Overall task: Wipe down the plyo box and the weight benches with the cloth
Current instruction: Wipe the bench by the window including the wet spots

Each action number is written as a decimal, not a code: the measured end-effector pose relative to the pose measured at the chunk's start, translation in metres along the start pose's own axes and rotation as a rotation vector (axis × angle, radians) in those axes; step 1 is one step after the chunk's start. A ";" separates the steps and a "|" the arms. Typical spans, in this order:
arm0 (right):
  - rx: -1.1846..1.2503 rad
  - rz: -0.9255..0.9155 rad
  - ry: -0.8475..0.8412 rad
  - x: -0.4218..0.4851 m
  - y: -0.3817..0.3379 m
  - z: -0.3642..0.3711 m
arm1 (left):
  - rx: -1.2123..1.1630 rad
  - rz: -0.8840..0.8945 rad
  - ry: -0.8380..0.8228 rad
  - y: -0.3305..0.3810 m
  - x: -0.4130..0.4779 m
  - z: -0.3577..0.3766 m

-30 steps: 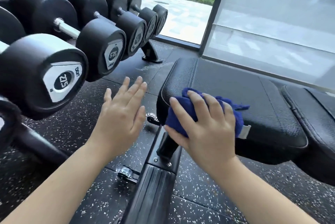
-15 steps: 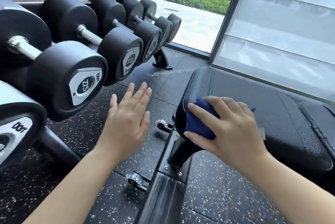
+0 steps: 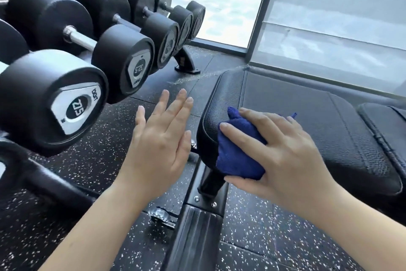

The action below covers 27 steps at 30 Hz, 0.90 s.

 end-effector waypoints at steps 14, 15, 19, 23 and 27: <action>0.434 0.384 -0.342 0.045 0.024 -0.033 | 0.047 -0.331 -0.351 0.069 0.042 -0.108; 0.453 0.415 -0.379 0.048 0.027 -0.046 | 0.054 -0.336 -0.364 0.077 0.047 -0.123; 0.457 0.466 -0.433 0.069 0.038 -0.114 | 0.106 -0.323 -0.414 0.111 0.064 -0.178; 0.474 0.475 -0.416 0.102 0.047 -0.186 | 0.135 -0.336 -0.466 0.155 0.072 -0.224; 0.526 0.546 -0.371 0.142 0.062 -0.253 | 0.140 -0.317 -0.521 0.197 0.089 -0.268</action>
Point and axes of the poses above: each hand's wrist, its own x-axis towards the middle knuckle, its own z-axis out of the palm, y = z × x, the point moved 3 cm from there along x, towards the middle knuckle, and after that the axes turned 15 degrees about -z, right-handed, at the moved point
